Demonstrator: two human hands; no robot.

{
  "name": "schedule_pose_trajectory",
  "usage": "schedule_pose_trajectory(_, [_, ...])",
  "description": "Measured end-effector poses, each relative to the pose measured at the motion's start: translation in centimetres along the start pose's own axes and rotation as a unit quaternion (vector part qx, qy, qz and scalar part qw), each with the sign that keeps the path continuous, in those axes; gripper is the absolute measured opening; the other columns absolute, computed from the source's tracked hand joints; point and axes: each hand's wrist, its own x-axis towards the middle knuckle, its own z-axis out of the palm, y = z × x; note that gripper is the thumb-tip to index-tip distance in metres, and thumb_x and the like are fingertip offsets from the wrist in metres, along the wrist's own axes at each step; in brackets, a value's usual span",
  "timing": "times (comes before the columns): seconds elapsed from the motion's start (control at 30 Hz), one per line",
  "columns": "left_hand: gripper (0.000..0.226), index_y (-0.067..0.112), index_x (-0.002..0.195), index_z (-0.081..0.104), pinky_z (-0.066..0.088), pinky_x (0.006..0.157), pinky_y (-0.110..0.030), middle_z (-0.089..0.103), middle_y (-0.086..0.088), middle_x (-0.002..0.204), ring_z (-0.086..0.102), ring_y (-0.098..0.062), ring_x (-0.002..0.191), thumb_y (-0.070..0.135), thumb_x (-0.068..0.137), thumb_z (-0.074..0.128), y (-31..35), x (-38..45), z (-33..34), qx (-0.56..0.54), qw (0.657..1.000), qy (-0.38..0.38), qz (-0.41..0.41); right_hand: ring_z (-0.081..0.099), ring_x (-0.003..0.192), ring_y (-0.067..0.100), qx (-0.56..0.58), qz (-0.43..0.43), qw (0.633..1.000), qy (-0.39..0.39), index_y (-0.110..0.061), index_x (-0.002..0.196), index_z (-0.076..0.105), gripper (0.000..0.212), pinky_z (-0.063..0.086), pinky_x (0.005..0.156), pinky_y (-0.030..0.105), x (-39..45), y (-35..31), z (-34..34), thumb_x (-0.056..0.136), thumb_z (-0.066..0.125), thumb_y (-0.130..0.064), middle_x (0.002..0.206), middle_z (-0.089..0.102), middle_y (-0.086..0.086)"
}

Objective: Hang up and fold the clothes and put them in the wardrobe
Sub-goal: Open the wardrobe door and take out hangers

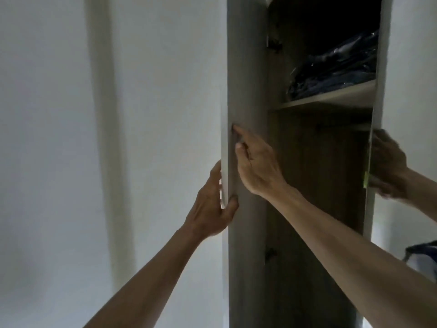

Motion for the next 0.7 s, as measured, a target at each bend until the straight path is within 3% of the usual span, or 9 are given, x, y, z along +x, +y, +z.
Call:
schedule_pose_trajectory(0.1, [0.088, 0.027, 0.156, 0.006, 0.054, 0.099, -0.038, 0.055, -0.001, 0.141, 0.063, -0.016, 0.116, 0.026, 0.093, 0.066, -3.0, 0.0, -2.5, 0.031, 0.998, 0.045, -0.036, 0.027, 0.149, 0.016, -0.028, -0.006, 0.998, -0.061, -0.032, 0.158, 0.022, 0.051, 0.026, 0.12, 0.036, 1.2, 0.1, 3.9, 0.108, 0.028, -0.032, 0.165, 0.025, -0.007])
schedule_pose_trajectory(0.2, [0.098, 0.033, 0.156, -0.006, 0.056, 0.093, -0.044, 0.058, -0.005, 0.137, 0.067, -0.024, 0.108, 0.025, 0.092, 0.068, -6.0, 0.7, -4.7, 0.072, 0.993, 0.073, -0.05, 0.011, 0.154, 0.013, -0.032, 0.009, 0.994, -0.106, -0.038, 0.159, 0.011, 0.052, 0.015, 0.12, 0.031, 2.6, 0.4, 7.8, 0.109, 0.026, -0.032, 0.168, 0.009, -0.009])
schedule_pose_trajectory(0.33, [0.112, 0.041, 0.155, -0.01, 0.051, 0.099, -0.039, 0.048, -0.006, 0.149, 0.059, -0.029, 0.121, 0.031, 0.085, 0.077, -10.1, 2.8, -7.3, 0.129, 0.985, 0.1, -0.052, -0.001, 0.155, 0.014, -0.049, 0.012, 0.991, -0.125, -0.042, 0.159, 0.003, 0.055, 0.014, 0.125, 0.04, 4.9, 1.1, 12.4, 0.108, 0.023, -0.034, 0.168, -0.005, -0.011])
schedule_pose_trajectory(0.4, [0.118, 0.042, 0.155, -0.01, 0.048, 0.086, -0.028, 0.054, -0.012, 0.132, 0.059, -0.03, 0.106, 0.027, 0.082, 0.081, -11.8, 3.7, -8.3, 0.169, 0.978, 0.085, -0.087, -0.007, 0.155, 0.014, -0.065, 0.009, 0.99, -0.123, -0.041, 0.159, -0.001, 0.057, 0.013, 0.126, 0.044, 5.9, 1.7, 14.8, 0.108, 0.023, -0.034, 0.168, -0.01, -0.01])
schedule_pose_trajectory(0.5, [0.125, 0.047, 0.152, -0.017, 0.042, 0.07, -0.027, 0.046, -0.005, 0.105, 0.054, -0.023, 0.078, 0.026, 0.079, 0.083, -14.1, 4.8, -9.0, 0.231, 0.962, 0.029, -0.145, -0.012, 0.154, 0.014, -0.094, 0.027, 0.989, -0.112, -0.042, 0.158, -0.005, 0.06, 0.019, 0.124, 0.05, 7.6, 2.8, 17.4, 0.108, 0.027, -0.033, 0.167, -0.015, -0.011])
schedule_pose_trajectory(0.6, [0.133, 0.05, 0.148, -0.023, 0.05, 0.072, -0.029, 0.039, -0.003, 0.107, 0.05, -0.015, 0.073, 0.03, 0.075, 0.086, -16.8, 5.9, -9.6, 0.246, 0.955, 0.009, -0.167, -0.013, 0.154, 0.017, -0.119, 0.048, 0.986, -0.108, -0.041, 0.158, -0.006, 0.063, 0.022, 0.122, 0.054, 9.0, 3.7, 19.0, 0.107, 0.029, -0.033, 0.167, -0.017, -0.009])
schedule_pose_trajectory(0.7, [0.137, 0.05, 0.148, -0.024, 0.051, 0.074, -0.031, 0.036, -0.002, 0.109, 0.046, -0.012, 0.07, 0.031, 0.073, 0.088, -19.1, 6.9, -9.6, 0.249, 0.953, 0.014, -0.171, -0.017, 0.154, 0.017, -0.135, 0.055, 0.984, -0.105, -0.042, 0.157, -0.01, 0.063, 0.016, 0.122, 0.056, 10.1, 5.1, 20.3, 0.107, 0.028, -0.036, 0.166, -0.021, -0.009])
